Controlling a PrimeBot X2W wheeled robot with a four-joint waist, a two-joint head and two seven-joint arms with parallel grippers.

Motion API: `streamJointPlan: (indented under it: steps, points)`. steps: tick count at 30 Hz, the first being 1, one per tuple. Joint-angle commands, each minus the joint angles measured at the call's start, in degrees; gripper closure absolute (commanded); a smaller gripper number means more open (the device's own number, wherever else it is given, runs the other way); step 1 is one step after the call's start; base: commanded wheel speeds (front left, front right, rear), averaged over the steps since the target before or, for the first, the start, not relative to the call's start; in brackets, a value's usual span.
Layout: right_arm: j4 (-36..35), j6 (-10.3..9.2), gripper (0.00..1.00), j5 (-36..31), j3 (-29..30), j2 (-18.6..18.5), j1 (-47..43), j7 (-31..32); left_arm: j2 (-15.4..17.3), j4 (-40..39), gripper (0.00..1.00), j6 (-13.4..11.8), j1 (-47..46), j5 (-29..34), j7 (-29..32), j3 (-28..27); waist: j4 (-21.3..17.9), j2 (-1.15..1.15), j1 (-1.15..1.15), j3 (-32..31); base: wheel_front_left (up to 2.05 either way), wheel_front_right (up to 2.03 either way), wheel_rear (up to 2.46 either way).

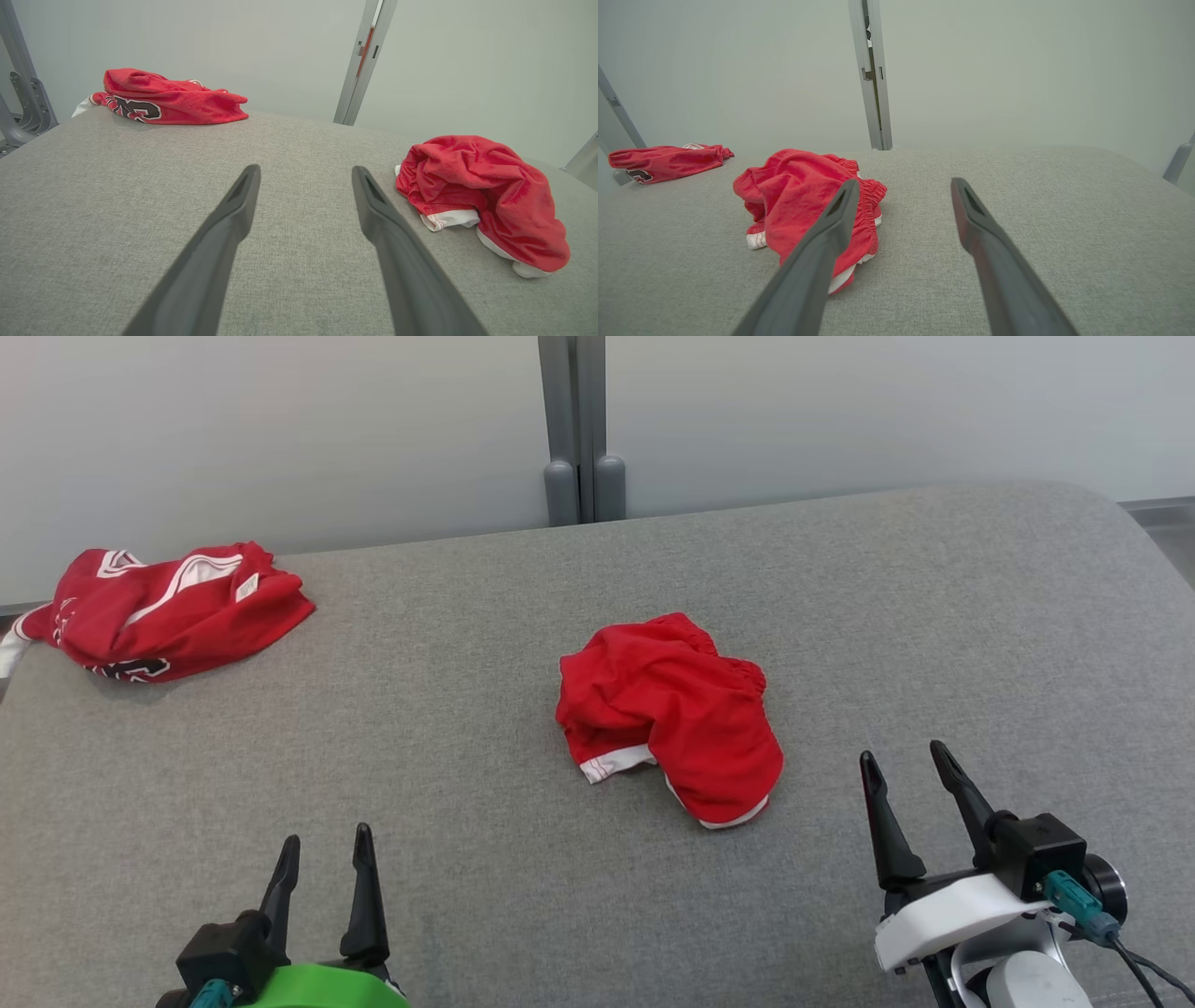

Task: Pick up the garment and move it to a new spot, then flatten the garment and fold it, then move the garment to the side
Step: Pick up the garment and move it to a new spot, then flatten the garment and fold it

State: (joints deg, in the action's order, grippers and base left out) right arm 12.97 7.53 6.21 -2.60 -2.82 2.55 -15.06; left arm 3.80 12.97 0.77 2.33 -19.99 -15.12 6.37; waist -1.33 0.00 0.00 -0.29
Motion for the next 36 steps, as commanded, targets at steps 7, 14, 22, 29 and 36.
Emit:
streamJointPlan:
  steps: [7, 14, 22, 29, 36]
  points:
    - [0.58, -0.08, 0.0, 0.37, -0.16, -0.12, -0.2, -0.18, -0.64, 0.89, 0.0, 1.57, 0.4, 1.6, -0.05, -1.34, -0.01, 0.0, 0.0, 0.03, 0.0, 0.0, 0.0]
    - [0.58, -0.08, 0.0, 0.36, -0.01, -0.12, -0.16, -0.18, -0.84, 1.82, 0.0, 2.21, 0.03, 1.67, -0.05, -1.68, -0.13, 0.0, 0.0, 0.35, 0.0, 0.0, 0.0]
    - [-0.24, -0.08, 0.0, 0.21, -0.33, -0.12, 0.9, -0.18, -0.89, 2.21, 0.0, 2.64, -1.72, 2.35, -0.05, -1.41, -1.2, 0.0, 0.0, 2.58, 0.0, 0.0, 0.0]
    - [-1.17, -0.08, 0.0, 0.3, -0.94, -0.14, 2.74, -0.18, -0.87, 5.7, 0.0, 3.76, -7.41, 3.78, -0.04, 2.77, -3.94, 0.0, 0.0, 6.51, 0.0, 0.0, 0.0]
    - [-1.91, -0.08, 0.0, 1.29, -1.5, -0.12, 4.66, -0.18, -0.83, 12.76, 0.0, 4.6, -14.89, 3.13, -0.05, 8.45, -8.68, 0.0, 0.0, 10.87, 0.0, 0.0, 0.0]
